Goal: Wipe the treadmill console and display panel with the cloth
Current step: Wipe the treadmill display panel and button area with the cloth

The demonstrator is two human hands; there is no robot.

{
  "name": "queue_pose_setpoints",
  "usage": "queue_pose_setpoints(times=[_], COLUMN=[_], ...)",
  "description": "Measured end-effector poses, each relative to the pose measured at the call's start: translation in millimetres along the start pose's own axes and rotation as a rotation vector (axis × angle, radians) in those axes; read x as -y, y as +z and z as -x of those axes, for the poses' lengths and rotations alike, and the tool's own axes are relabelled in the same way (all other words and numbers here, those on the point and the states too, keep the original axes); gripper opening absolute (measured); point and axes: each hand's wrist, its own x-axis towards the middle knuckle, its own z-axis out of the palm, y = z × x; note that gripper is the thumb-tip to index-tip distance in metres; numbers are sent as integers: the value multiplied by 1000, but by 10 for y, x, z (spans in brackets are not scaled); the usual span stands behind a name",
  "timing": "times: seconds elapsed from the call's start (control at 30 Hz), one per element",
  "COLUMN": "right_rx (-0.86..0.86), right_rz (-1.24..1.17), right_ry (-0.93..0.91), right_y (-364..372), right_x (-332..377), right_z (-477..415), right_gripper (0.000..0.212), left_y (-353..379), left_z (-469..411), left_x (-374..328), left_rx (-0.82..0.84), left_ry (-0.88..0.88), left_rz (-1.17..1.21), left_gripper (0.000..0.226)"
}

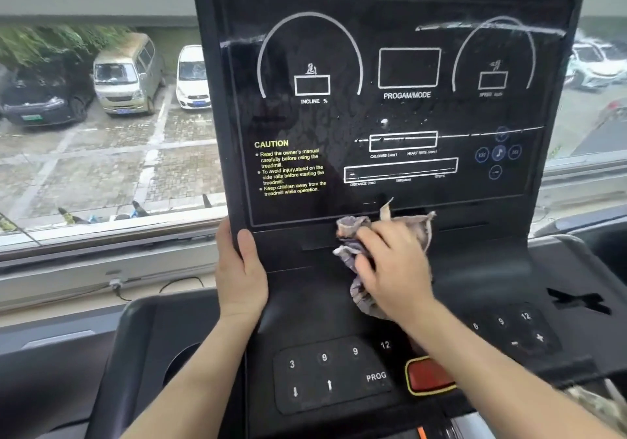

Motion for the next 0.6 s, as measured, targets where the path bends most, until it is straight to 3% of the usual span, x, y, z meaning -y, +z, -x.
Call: queue_pose_setpoints(times=[0.13, 0.27, 0.43, 0.53, 0.6], right_rx=[14, 125, 169, 104, 90], right_rz=[-148, -60, 58, 96, 59], right_ry=[-100, -247, 8, 196, 87], right_y=[347, 156, -325, -261, -74], right_x=[649, 148, -695, -423, -49], right_z=[-118, -32, 123, 53, -5], right_gripper=[15, 16, 23, 34, 35], left_y=[-2, -4, -19, -25, -31], left_z=[2, -11, 5, 25, 30], left_x=[1, 14, 9, -28, -35], left_rx=[-6, -3, -9, -8, -14], left_ry=[32, 35, 47, 12, 22], left_rz=[-39, -45, -53, -66, -67], left_gripper=[50, 49, 51, 49, 51])
